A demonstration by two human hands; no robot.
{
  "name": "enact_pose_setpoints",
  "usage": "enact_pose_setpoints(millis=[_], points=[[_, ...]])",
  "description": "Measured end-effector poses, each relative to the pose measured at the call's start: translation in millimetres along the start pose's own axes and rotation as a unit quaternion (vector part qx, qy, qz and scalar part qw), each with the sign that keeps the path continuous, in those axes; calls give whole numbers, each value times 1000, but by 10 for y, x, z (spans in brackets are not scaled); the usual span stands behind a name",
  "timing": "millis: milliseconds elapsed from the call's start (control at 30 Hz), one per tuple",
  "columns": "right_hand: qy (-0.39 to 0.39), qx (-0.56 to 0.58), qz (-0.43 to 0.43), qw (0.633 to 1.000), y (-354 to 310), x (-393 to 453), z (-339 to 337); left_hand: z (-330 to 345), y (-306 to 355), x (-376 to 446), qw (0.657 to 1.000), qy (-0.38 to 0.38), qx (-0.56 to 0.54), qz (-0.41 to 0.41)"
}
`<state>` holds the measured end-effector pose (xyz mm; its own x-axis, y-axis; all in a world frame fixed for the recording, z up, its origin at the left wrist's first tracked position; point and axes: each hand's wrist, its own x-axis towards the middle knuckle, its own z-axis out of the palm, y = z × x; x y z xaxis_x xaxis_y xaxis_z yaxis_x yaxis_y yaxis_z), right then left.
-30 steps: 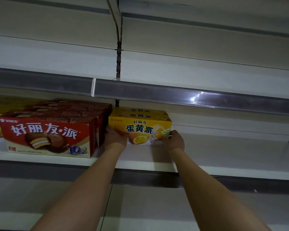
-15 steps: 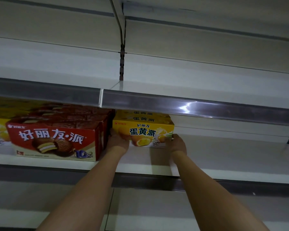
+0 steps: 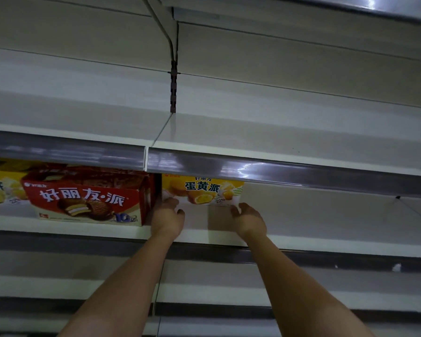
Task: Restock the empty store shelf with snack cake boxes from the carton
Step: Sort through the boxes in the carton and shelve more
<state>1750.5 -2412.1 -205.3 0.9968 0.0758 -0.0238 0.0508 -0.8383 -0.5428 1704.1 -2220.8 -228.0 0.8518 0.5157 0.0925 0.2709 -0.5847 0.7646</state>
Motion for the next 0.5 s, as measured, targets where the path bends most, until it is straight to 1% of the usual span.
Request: enact_pose_setpoints(millis=[100, 167, 233, 367, 500], points=[[-16, -13, -28, 999, 44, -112, 8, -31, -35, -238, 999, 38, -19, -11], [-15, -37, -60, 997, 54, -190, -5, -94, -44, -387, 997, 71, -19, -13], [-8, -36, -93, 995, 41, -262, -15, -193, -60, -524, 994, 106, -23, -20], [-28, -12, -170, 985, 32, -501, -9, -408, -147, -1019, 983, 170, -9, -71], [-48, 4, -254, 966, -32, -860, -16, -542, -384, -1786, 970, 203, 11, -130]])
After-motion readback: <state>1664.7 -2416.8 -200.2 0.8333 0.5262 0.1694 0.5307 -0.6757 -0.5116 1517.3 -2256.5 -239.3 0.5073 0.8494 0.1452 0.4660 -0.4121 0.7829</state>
